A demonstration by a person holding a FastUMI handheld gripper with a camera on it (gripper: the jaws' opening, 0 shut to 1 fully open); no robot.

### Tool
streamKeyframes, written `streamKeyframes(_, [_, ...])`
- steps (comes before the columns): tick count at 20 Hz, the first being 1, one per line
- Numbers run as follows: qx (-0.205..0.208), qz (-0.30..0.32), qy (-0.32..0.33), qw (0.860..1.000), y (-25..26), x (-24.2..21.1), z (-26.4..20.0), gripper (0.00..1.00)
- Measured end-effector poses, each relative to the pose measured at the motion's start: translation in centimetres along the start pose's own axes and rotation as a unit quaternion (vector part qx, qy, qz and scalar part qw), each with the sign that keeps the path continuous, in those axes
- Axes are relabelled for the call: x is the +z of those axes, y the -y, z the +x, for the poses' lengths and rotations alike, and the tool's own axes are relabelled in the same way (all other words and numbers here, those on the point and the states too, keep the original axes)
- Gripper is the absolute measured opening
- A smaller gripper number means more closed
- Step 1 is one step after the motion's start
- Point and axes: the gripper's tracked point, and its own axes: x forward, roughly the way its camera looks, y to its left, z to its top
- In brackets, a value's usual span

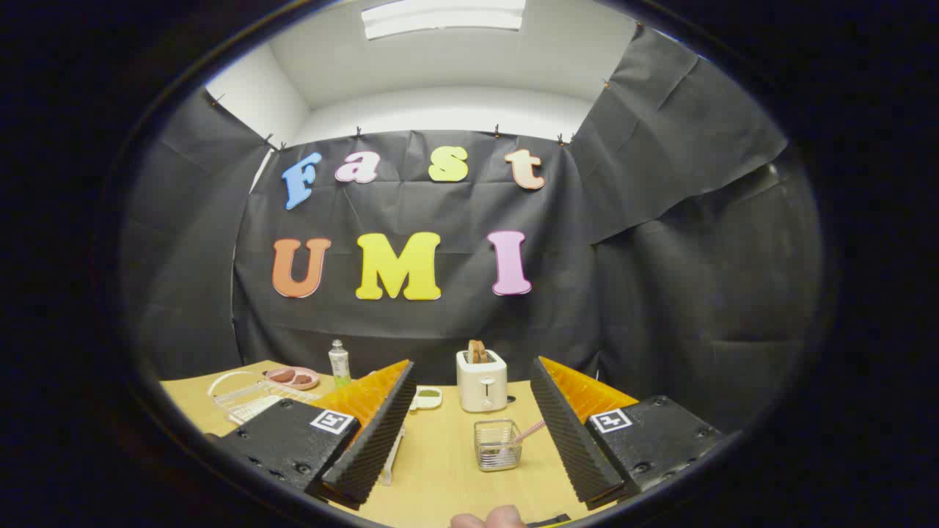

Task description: Take the plate from the dish rack, then take the spoon from the basket and place it into the plate.

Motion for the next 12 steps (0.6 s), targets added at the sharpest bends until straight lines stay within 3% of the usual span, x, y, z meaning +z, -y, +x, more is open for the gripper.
streamKeyframes(12, [0.033,-0.005,-0.014,0.999,-2.5,-0.9,0.7,1.0])
